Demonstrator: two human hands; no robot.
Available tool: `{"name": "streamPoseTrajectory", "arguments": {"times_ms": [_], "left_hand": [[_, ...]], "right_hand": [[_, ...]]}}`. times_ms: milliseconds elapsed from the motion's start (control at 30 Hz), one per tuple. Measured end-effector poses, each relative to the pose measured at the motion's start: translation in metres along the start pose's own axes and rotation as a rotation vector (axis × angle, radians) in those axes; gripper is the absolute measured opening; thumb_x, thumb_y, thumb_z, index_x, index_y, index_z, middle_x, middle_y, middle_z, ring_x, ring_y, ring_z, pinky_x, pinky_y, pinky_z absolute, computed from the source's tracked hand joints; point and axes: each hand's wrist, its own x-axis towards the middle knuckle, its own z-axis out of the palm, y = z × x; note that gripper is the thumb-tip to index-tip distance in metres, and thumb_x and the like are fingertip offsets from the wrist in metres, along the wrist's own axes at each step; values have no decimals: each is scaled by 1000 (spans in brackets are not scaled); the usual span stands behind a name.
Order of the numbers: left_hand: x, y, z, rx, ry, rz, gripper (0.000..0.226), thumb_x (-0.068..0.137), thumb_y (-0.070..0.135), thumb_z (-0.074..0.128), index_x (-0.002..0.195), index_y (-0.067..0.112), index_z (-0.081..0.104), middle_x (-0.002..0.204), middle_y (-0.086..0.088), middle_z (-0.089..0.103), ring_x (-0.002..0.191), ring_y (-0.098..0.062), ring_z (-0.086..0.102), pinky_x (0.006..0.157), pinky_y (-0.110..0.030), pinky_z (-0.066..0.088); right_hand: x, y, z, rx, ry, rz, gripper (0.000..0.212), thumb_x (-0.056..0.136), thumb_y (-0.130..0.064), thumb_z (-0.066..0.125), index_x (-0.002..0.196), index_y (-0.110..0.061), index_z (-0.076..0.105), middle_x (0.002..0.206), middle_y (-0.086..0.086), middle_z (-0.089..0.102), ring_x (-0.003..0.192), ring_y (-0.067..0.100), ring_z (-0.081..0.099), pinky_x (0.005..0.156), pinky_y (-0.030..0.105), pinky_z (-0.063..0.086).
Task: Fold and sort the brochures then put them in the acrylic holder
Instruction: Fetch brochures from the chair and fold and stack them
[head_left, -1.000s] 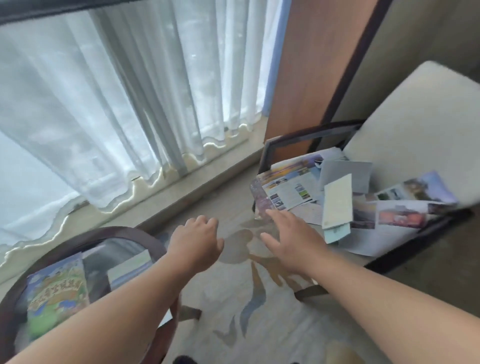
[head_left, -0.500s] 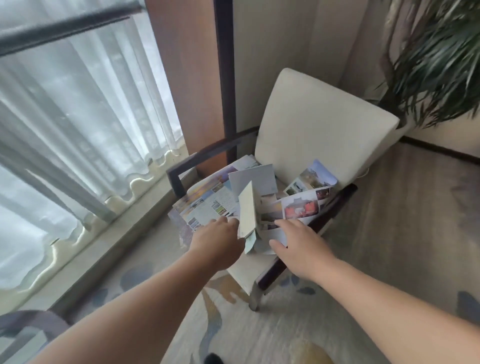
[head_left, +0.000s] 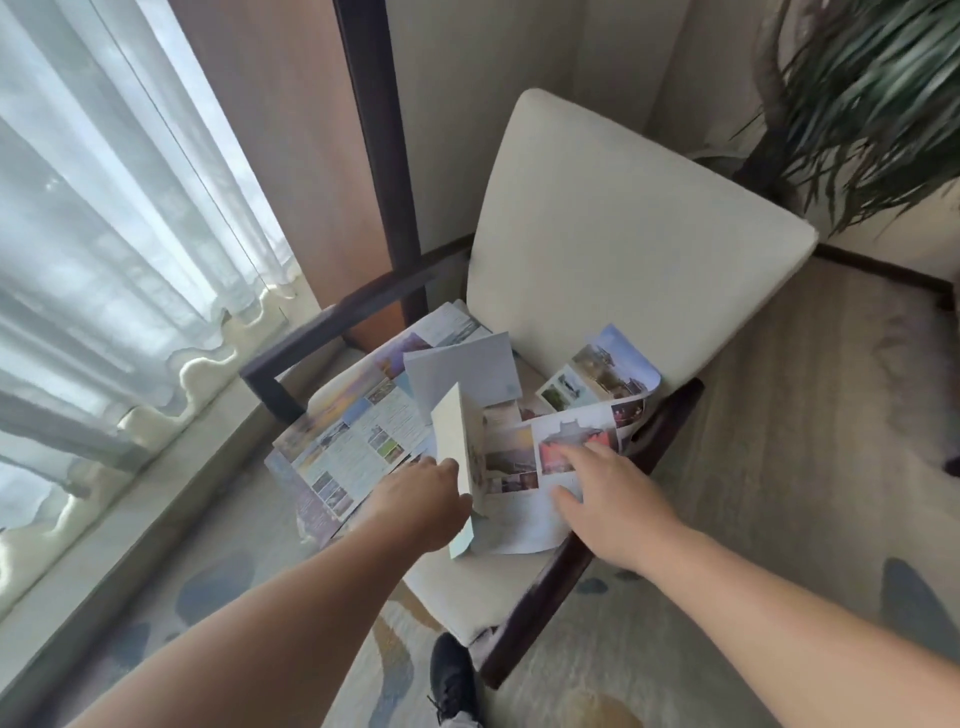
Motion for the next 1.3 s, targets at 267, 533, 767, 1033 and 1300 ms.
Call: {"name": "streamPoseTrajectory", "arguments": {"times_ms": [267,533,767,1033,1300], "left_hand": [[97,5,34,-61,-57,-190,47,96,54,38,116,14,53,111,-7,60,102,-28,58,70,-35,39],[158,5,77,-113,-105,-381,37,91,55,43,83,19,48,71,1,47,72,-23,52,54,-29,33],[173,11,94,-116,-126,-414,15,85,15,51,71,20,44,68,2,45,68,-25,52,52,-29,34],[150,5,45,-259,32,-401,19,94,30,44,83,19,55,77,0,52,74,-25,55,59,-32,39],[104,-8,-38,-604,335,-310,38,90,22,48,55,15,39,53,3,46,47,-11,41,39,-22,27]], "right_hand": [[94,8,40,55,-140,-86,53,98,-42,45,147,-22,38,148,0,43,132,24,42,103,42,41],[144,32,80,64,-270,-151,50,98,-42,45,143,-22,41,143,0,45,128,23,44,96,40,41],[164,51,82,41,-309,-144,48,99,-40,44,144,-23,41,143,0,46,127,23,45,96,41,43],[162,40,62,69,-289,-184,44,98,-40,46,138,-23,46,136,1,51,120,22,50,91,39,47],[161,-1,28,157,-170,-202,48,96,-47,49,139,-27,42,138,4,49,119,26,52,81,35,42]]}}
